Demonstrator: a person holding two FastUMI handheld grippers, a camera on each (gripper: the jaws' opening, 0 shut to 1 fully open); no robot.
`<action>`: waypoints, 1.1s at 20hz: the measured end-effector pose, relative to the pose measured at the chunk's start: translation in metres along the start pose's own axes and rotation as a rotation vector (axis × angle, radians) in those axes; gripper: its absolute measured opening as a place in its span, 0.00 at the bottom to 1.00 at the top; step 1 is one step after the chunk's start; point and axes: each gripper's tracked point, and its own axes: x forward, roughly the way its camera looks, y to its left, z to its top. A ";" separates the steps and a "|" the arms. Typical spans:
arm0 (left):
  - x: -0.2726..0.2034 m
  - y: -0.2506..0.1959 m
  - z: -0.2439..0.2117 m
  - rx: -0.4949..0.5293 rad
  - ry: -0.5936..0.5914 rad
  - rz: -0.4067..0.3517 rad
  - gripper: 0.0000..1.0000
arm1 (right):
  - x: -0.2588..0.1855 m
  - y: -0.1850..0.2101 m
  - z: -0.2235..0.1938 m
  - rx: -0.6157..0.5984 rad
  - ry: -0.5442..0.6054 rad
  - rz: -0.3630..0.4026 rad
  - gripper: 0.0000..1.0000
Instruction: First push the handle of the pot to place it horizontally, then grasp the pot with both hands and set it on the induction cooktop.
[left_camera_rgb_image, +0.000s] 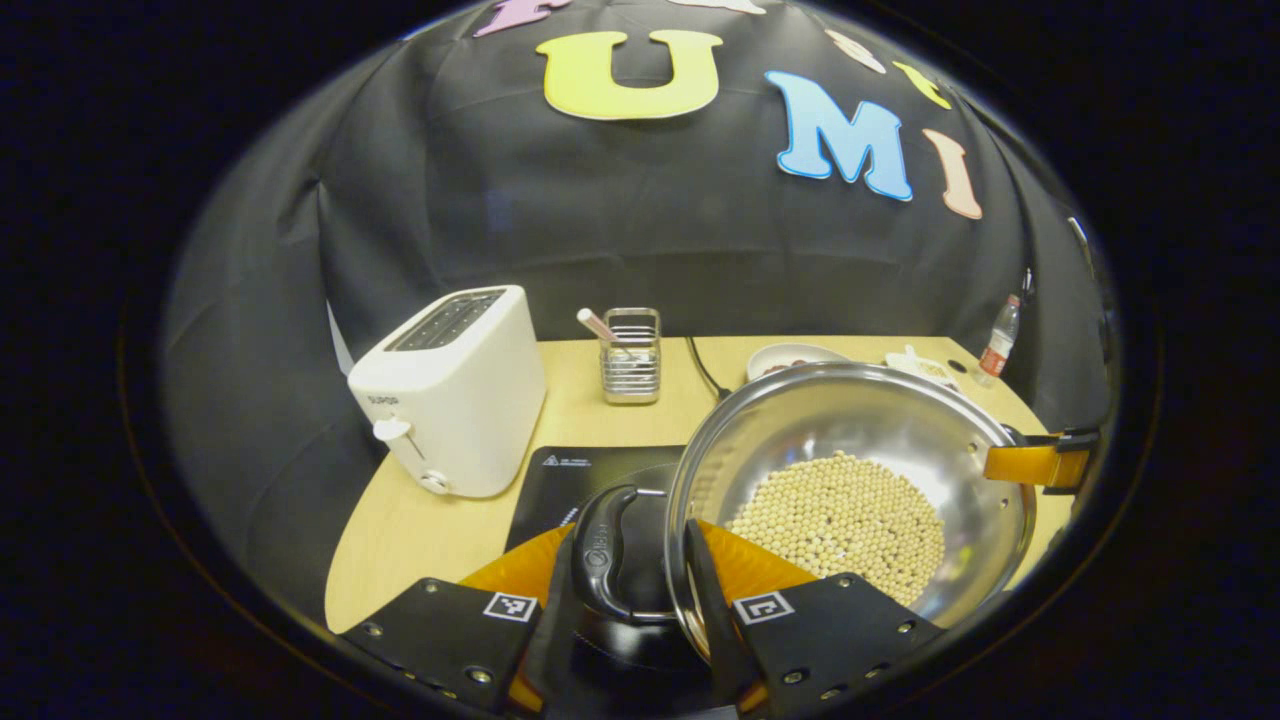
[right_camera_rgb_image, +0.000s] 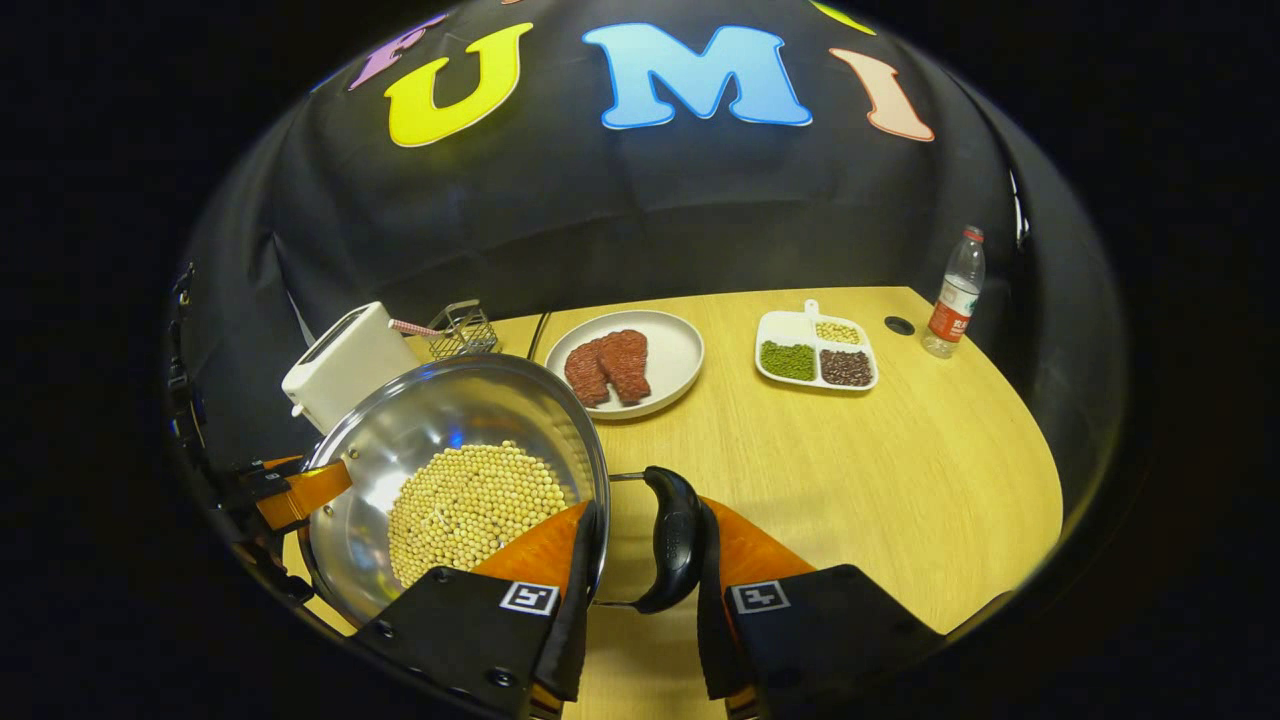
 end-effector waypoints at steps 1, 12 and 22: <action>0.000 0.007 -0.001 -0.001 0.002 0.002 0.56 | 0.001 0.007 0.000 -0.001 0.001 0.005 0.48; 0.011 0.062 -0.011 -0.030 0.012 0.035 0.56 | 0.018 0.057 -0.004 -0.012 0.004 0.046 0.45; 0.012 0.087 -0.018 -0.021 0.017 0.060 0.56 | 0.028 0.076 -0.007 -0.017 0.005 0.071 0.48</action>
